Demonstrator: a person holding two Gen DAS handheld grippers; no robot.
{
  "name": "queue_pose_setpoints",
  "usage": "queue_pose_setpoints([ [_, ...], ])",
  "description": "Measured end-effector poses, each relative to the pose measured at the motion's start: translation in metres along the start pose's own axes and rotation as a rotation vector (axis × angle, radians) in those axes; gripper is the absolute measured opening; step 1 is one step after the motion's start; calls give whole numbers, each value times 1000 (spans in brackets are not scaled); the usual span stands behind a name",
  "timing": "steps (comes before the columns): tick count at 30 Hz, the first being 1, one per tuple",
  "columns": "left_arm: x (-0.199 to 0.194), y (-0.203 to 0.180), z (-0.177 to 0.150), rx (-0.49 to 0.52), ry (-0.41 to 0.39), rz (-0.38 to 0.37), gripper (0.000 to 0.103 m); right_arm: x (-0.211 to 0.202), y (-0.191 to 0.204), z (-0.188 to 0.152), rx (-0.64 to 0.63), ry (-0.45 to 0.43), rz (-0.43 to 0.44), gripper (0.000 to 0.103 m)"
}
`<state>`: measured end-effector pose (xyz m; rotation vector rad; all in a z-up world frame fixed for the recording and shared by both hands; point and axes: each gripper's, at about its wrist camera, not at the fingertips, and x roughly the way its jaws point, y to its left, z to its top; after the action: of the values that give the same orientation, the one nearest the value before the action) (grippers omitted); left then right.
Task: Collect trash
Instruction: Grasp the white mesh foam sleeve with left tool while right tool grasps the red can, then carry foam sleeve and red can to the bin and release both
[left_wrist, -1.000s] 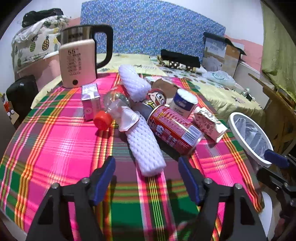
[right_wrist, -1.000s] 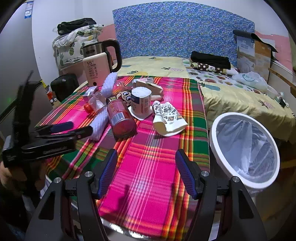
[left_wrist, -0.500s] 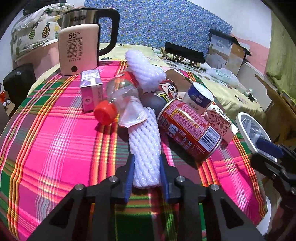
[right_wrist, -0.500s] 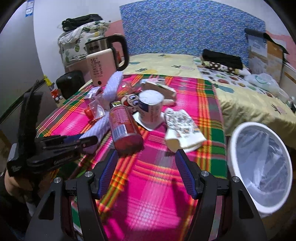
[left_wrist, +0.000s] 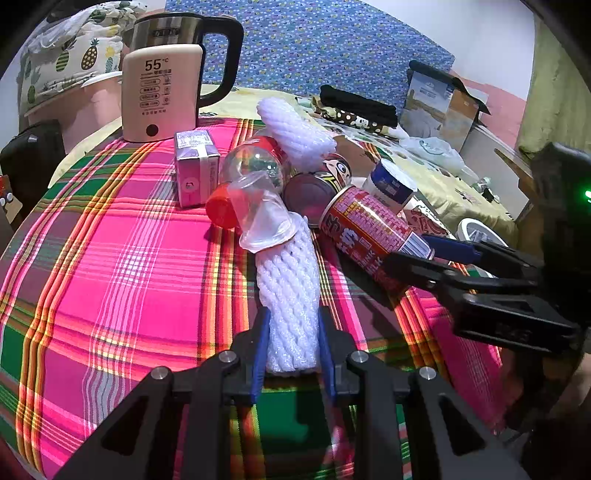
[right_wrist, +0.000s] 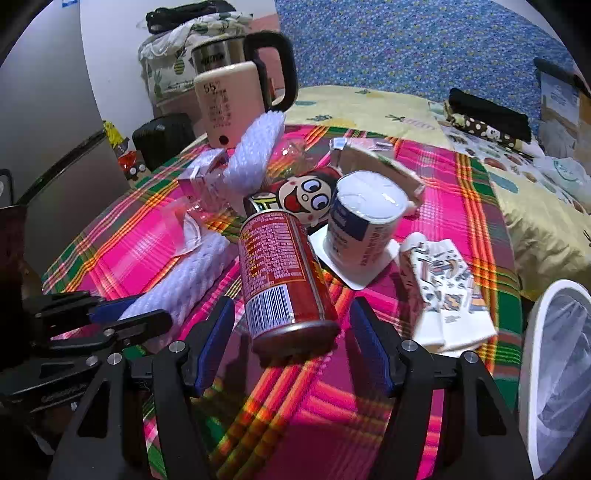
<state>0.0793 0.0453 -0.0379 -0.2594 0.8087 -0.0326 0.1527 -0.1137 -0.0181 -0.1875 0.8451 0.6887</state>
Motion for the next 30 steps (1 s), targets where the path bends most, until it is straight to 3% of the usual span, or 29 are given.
queue_pose_setpoints([
  [4,0,2,-1,1,-2,-16,26,5,-1,1,10,24,16,66],
  [7,-2,2,-2,3,-5,-35,26,5,-1,1,37,38,19,58],
  [9,-4,0,-3,7,-8,-45,25,2,-1,0,48,33,28,58],
  [30,-24,-44,-7,89,-26,-110,24,-53,-15,-27,137,-81,-23,55],
])
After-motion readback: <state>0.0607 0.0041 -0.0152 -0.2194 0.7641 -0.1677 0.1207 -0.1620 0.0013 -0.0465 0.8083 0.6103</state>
